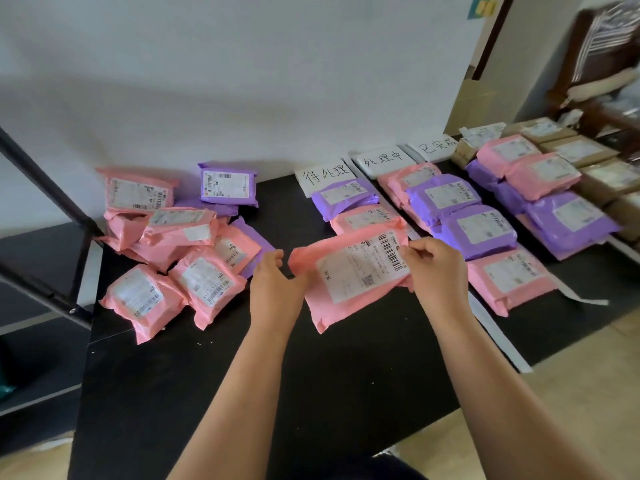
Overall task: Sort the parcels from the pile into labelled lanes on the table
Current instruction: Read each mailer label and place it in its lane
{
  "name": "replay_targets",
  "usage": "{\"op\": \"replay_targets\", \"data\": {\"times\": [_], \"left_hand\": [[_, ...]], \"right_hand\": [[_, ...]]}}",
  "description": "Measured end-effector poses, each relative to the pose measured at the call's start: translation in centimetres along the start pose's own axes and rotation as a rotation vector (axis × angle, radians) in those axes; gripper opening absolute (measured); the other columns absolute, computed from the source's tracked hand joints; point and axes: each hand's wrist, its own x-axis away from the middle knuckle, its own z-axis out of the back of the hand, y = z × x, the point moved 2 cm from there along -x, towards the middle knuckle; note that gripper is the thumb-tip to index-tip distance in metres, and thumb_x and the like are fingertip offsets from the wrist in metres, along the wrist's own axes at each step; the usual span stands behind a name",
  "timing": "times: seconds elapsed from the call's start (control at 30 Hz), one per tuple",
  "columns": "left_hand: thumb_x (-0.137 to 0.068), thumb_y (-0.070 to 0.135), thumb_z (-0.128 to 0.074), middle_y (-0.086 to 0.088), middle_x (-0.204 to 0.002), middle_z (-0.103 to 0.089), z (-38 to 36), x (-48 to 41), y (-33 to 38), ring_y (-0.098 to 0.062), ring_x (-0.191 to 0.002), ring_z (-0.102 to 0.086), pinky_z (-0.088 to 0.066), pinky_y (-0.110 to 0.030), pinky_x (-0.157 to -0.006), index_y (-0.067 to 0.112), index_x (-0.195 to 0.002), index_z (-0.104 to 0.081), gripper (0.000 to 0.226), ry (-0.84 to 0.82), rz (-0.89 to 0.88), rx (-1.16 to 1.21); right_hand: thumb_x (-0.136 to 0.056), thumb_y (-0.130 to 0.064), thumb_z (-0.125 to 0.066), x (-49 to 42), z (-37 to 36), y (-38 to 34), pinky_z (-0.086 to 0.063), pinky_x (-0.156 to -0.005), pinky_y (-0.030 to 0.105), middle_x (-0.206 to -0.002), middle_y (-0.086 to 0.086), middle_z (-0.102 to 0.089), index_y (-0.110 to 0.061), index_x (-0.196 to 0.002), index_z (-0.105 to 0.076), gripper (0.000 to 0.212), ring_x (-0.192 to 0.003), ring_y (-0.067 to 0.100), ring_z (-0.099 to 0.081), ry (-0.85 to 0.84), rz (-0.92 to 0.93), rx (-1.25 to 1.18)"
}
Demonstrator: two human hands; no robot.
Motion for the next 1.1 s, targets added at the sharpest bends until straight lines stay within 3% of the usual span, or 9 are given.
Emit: {"op": "replay_targets", "data": {"times": [0.13,0.3,0.5,0.6,0.73,0.83,0.93,1.1], "left_hand": [[-0.091,0.043,-0.066,0.001,-0.126,-0.058,-5.0,-1.2,-0.2,-0.011,-0.095,-0.053,-0.037,-0.022,-0.063,0.016,-0.134,-0.049,0.054,-0.085,0.170,-0.056],[-0.099,0.031,-0.055,0.005,-0.115,-0.062,-12.1,-2.4,0.4,-0.004,-0.084,-0.054,-0.041,-0.020,-0.064,0.017,-0.129,-0.057,0.034,-0.216,0.250,-0.024],[-0.099,0.017,-0.047,0.016,-0.083,-0.053,-18.4,-4.7,0.2,-0.001,-0.072,-0.051,-0.040,-0.017,-0.060,0.012,-0.128,-0.060,0.032,-0.242,0.353,-0.015],[-0.098,0.012,-0.045,0.008,-0.086,-0.060,-20.9,-6.0,0.3,-0.006,-0.073,-0.052,-0.041,-0.018,-0.064,0.013,-0.120,-0.065,0.030,-0.252,0.408,0.016],[-0.094,0.012,-0.044,-0.016,-0.103,-0.068,-23.2,-7.3,0.1,-0.018,-0.078,-0.054,-0.043,-0.027,-0.067,0.007,-0.104,-0.068,0.026,-0.275,0.468,0.009],[-0.093,0.010,-0.042,-0.013,-0.093,-0.064,-24.2,-8.0,-0.3,-0.020,-0.075,-0.051,-0.041,-0.033,-0.068,0.004,-0.104,-0.065,0.027,-0.264,0.458,-0.047],[-0.094,0.012,-0.040,-0.008,-0.089,-0.062,-24.8,-8.1,-0.6,-0.018,-0.073,-0.051,-0.041,-0.032,-0.069,0.009,-0.100,-0.064,0.025,-0.268,0.456,-0.059],[-0.099,0.019,-0.039,-0.002,-0.114,-0.063,-25.3,-7.8,-0.8,-0.014,-0.090,-0.058,-0.044,-0.028,-0.070,0.017,-0.131,-0.054,0.036,-0.314,0.417,-0.080]], "right_hand": [[-0.097,-0.021,-0.062,-4.2,0.9,3.4,-0.053,-0.048,0.016,-0.093,-0.004,-0.068,-0.016,-0.094,-0.065,0.006,-0.080,0.013,-0.071,-0.013,-0.106,-0.028],[-0.096,-0.022,-0.062,-9.8,1.0,8.1,-0.059,-0.053,0.029,-0.085,-0.003,-0.067,-0.020,-0.083,-0.062,0.013,-0.067,0.015,-0.070,-0.078,-0.159,0.068],[-0.099,-0.022,-0.055,-15.7,-0.6,13.3,-0.044,-0.047,0.016,-0.090,-0.003,-0.069,-0.016,-0.092,-0.066,0.014,-0.064,0.004,-0.063,-0.241,-0.189,0.208],[-0.099,-0.019,-0.053,-18.3,-1.9,15.3,-0.036,-0.046,0.017,-0.095,0.000,-0.068,-0.016,-0.097,-0.066,0.014,-0.068,0.008,-0.058,-0.330,-0.192,0.290],[-0.099,-0.017,-0.054,-20.4,-3.3,17.3,-0.034,-0.050,0.018,-0.113,0.007,-0.070,-0.010,-0.118,-0.067,0.024,-0.089,0.021,-0.063,-0.428,-0.221,0.328],[-0.102,-0.021,-0.051,-20.8,-4.1,18.4,-0.037,-0.056,0.019,-0.119,0.007,-0.070,-0.011,-0.123,-0.066,0.028,-0.104,0.025,-0.066,-0.496,-0.212,0.332],[-0.104,-0.026,-0.048,-20.7,-4.4,18.8,-0.042,-0.065,0.021,-0.120,0.005,-0.069,-0.014,-0.125,-0.064,0.029,-0.105,0.022,-0.065,-0.507,-0.200,0.273],[-0.102,-0.019,-0.051,-20.4,-4.4,18.9,-0.048,-0.077,0.024,-0.125,0.004,-0.067,-0.018,-0.135,-0.057,0.035,-0.113,0.022,-0.064,-0.486,-0.206,0.203]]}}
